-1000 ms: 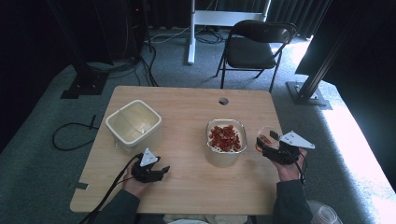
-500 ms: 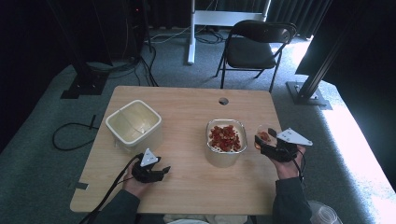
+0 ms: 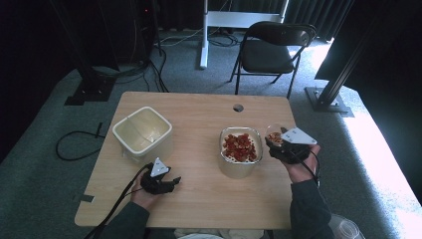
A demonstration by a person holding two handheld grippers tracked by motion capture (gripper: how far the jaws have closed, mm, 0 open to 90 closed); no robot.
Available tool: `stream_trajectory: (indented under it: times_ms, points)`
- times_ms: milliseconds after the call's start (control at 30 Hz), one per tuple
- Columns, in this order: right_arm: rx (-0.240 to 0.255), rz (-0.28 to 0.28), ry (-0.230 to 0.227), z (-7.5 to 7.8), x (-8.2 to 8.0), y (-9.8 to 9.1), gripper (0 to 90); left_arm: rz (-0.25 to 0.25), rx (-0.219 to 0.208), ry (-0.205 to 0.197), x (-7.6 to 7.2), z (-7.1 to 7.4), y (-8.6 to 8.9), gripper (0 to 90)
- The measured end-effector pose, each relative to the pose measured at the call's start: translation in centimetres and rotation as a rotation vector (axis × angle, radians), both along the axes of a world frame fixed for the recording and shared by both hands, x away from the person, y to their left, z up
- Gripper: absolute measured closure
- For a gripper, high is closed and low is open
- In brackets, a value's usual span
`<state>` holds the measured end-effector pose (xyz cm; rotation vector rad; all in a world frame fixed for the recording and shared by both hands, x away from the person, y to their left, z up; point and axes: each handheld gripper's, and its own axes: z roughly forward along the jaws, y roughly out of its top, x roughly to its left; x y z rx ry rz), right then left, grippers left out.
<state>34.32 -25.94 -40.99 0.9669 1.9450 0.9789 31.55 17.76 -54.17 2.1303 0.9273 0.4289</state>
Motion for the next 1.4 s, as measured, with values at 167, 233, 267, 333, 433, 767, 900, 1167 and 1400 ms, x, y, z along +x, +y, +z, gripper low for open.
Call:
stream_trajectory:
  times_ms: [167, 233, 267, 333, 433, 767, 900, 1167, 1400]
  points:
    - [-0.071, 0.004, -0.009, 0.6, 0.3, 0.9, 34.1, 0.001, 0.004, -0.004, 0.0, 0.0, 0.0, 41.3]
    - [-0.112, 0.01, -0.015, 1.1, 0.5, 1.5, 34.1, 0.0, 0.009, 0.0, 0.0, -0.1, 0.0, 41.3]
    - [-0.123, 0.011, -0.018, 1.1, 0.5, 1.6, 34.1, -0.001, 0.012, 0.0, 0.0, -0.1, 0.0, 41.3]
    - [-0.151, 0.013, -0.025, 1.3, 0.6, 1.9, 34.1, -0.002, 0.013, 0.0, 0.0, -0.1, -0.1, 41.2]
    - [-0.16, 0.019, -0.028, 1.5, 0.7, 2.2, 34.1, -0.002, 0.013, -0.001, 0.0, -0.1, -0.1, 41.2]
    - [-0.194, 0.041, -0.039, 1.8, 0.9, 2.5, 34.1, -0.01, 0.016, 0.0, 0.0, -0.1, -0.2, 41.1]
    - [-0.219, 0.054, -0.05, 1.9, 0.8, 2.6, 34.1, -0.009, 0.018, 0.0, 0.0, -0.1, -0.2, 41.2]
    - [-0.34, 0.082, -0.083, 2.2, 0.8, 3.3, 34.1, -0.01, 0.023, 0.001, -0.1, -0.2, -0.3, 41.1]
    - [-0.488, 0.083, -0.117, 2.0, 0.9, 4.4, 34.0, -0.012, 0.021, 0.001, -0.1, -0.2, -0.4, 41.1]
